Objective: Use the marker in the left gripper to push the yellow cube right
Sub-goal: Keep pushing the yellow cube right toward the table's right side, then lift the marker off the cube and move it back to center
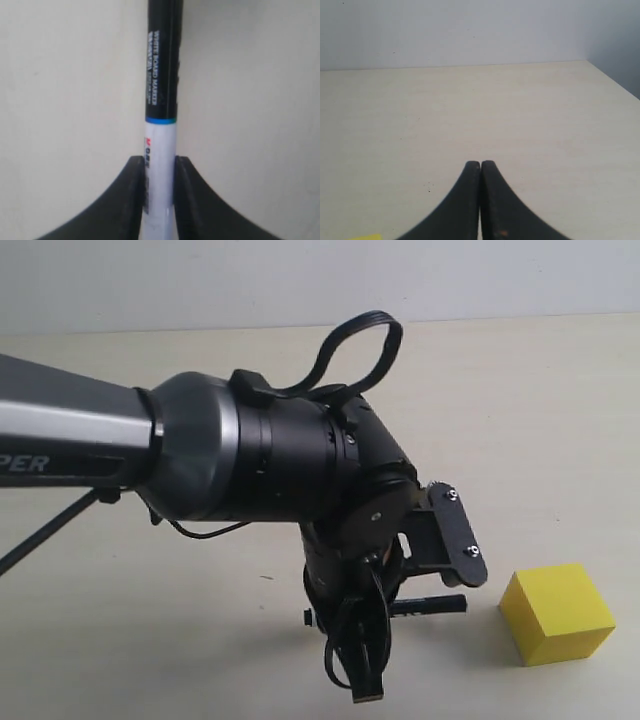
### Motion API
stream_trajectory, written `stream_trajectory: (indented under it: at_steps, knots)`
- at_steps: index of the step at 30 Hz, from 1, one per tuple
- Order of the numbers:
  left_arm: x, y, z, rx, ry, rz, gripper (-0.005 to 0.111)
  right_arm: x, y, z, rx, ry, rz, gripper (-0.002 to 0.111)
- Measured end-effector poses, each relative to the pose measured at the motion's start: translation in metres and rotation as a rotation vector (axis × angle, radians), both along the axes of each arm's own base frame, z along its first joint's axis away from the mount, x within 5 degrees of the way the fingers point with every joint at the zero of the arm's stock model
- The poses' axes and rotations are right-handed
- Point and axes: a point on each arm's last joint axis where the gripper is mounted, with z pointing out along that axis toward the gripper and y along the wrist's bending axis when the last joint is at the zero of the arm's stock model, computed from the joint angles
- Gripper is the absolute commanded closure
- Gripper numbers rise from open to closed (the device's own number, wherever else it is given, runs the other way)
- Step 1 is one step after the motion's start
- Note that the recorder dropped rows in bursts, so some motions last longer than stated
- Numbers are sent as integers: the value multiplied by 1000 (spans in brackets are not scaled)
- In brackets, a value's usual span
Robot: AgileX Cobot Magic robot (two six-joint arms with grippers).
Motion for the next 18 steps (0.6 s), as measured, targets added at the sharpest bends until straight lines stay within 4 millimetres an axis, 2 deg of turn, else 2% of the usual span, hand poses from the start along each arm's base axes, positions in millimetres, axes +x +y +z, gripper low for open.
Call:
stream_trajectory:
  at_steps: [4, 12, 18]
  knots:
    - [5, 3, 0, 3, 6, 29, 107, 0, 0, 0, 0, 0, 0, 108]
    - [-10, -20, 2, -152, -35, -24, 107, 0, 0, 0, 0, 0, 0, 108]
    - [-11, -21, 3, -161, -37, -26, 107, 0, 0, 0, 0, 0, 0, 108]
